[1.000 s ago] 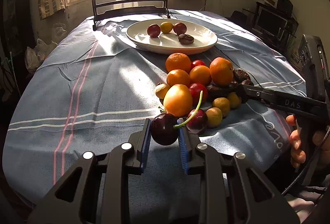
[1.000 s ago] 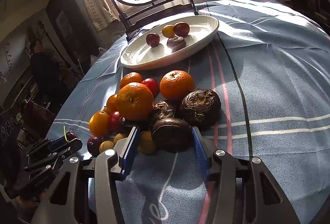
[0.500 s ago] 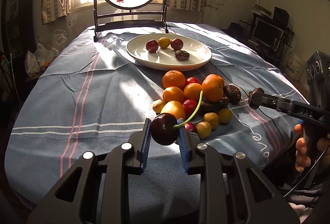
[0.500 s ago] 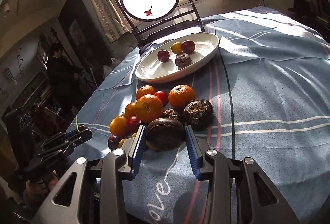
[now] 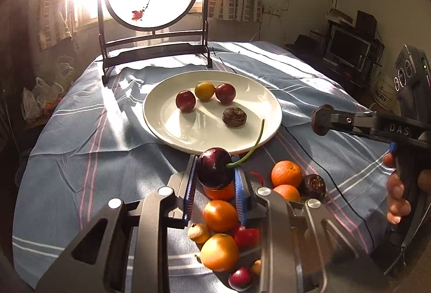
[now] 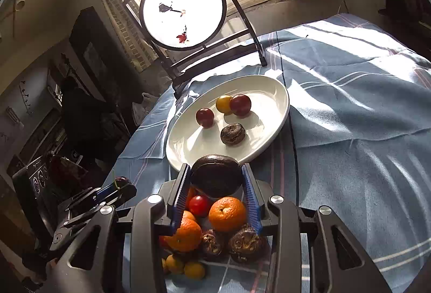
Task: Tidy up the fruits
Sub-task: 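Place the plum on the plate with left tool while right tool releases its brown fruit there, then grasp another dark plum with left tool while right tool grasps a large wrinkled brown fruit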
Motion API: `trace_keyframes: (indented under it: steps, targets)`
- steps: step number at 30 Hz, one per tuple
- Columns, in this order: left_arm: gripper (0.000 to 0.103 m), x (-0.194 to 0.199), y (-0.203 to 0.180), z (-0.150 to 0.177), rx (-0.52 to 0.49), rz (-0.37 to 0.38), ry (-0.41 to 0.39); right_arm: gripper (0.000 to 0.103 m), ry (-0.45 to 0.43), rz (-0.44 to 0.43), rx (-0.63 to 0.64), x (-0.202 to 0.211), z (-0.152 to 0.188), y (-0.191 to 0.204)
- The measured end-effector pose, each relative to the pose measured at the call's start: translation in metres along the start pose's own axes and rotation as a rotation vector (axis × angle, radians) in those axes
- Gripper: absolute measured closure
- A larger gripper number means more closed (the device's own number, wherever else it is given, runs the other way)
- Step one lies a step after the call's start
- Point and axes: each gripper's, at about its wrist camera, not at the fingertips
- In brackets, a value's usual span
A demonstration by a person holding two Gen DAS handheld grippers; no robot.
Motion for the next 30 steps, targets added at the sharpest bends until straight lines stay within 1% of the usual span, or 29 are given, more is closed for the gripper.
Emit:
trace_keyframes:
  steps: [4, 5, 6, 7, 8, 9, 11, 12, 13, 16, 18, 21, 24, 26, 27, 28, 29, 30]
  targets:
    - [0.079, -0.042, 0.008, -0.027, 0.020, 0.004, 0.043, 0.064, 0.038, 0.041, -0.008, -0.042, -0.023, 0.002]
    - [0.078, -0.054, 0.011, -0.032, 0.027, 0.010, 0.065, 0.062, 0.048, 0.045, -0.016, -0.052, -0.029, 0.002]
    - [0.076, -0.065, 0.014, -0.035, 0.036, 0.011, 0.091, 0.062, 0.065, 0.032, -0.026, -0.059, -0.032, 0.001]
    - [0.065, -0.073, 0.017, -0.037, 0.047, 0.004, 0.117, 0.060, 0.072, 0.040, -0.032, -0.064, -0.036, 0.000]
    - [0.059, -0.077, 0.021, -0.038, 0.063, -0.011, 0.134, 0.054, 0.067, 0.059, -0.036, -0.065, -0.039, 0.000]
    - [0.053, -0.076, 0.024, -0.038, 0.082, -0.017, 0.131, 0.053, 0.052, 0.061, -0.042, -0.061, -0.039, 0.000]
    - [0.047, -0.060, 0.026, -0.033, 0.098, 0.000, 0.099, 0.053, 0.032, 0.053, -0.020, -0.047, -0.034, 0.002]
    - [0.042, -0.049, 0.025, -0.028, 0.092, 0.002, 0.081, 0.053, 0.026, 0.064, 0.004, -0.039, -0.030, 0.004]
    - [0.042, -0.038, 0.021, -0.023, 0.079, 0.002, 0.070, 0.053, 0.018, 0.074, 0.027, -0.030, -0.023, 0.005]
    - [0.042, -0.007, 0.008, 0.002, 0.027, 0.011, 0.059, 0.050, -0.002, 0.096, 0.071, -0.001, 0.005, 0.002]
    - [0.042, 0.014, -0.001, 0.023, -0.004, 0.017, 0.059, 0.049, -0.010, 0.107, 0.075, 0.016, 0.026, -0.004]
    - [0.042, 0.039, -0.016, 0.058, -0.046, 0.031, 0.072, 0.048, -0.022, 0.105, 0.046, 0.039, 0.057, -0.016]
    - [0.042, 0.049, -0.028, 0.089, -0.079, 0.020, 0.099, 0.048, -0.030, 0.108, 0.015, 0.053, 0.082, -0.024]
    - [0.049, 0.048, -0.032, 0.104, -0.086, 0.007, 0.114, 0.048, -0.003, 0.098, 0.008, 0.055, 0.097, -0.026]
    - [0.058, 0.045, -0.031, 0.108, -0.077, 0.005, 0.128, 0.048, 0.010, 0.092, 0.014, 0.055, 0.103, -0.024]
    - [0.063, 0.042, -0.029, 0.112, -0.057, 0.008, 0.143, 0.048, 0.016, 0.090, 0.026, 0.056, 0.108, -0.020]
    - [0.065, 0.038, -0.026, 0.114, -0.036, 0.014, 0.150, 0.048, 0.015, 0.091, 0.042, 0.057, 0.113, -0.016]
    - [0.071, 0.035, -0.024, 0.116, -0.019, 0.017, 0.151, 0.048, 0.010, 0.097, 0.061, 0.059, 0.116, -0.012]
Point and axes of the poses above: each gripper's, at about its wrist camera, not at the fingertips, and x roughly against the way its jaws point, y to its left, z to its underside, and after that the axes turned 7 degrees about z, right-handed
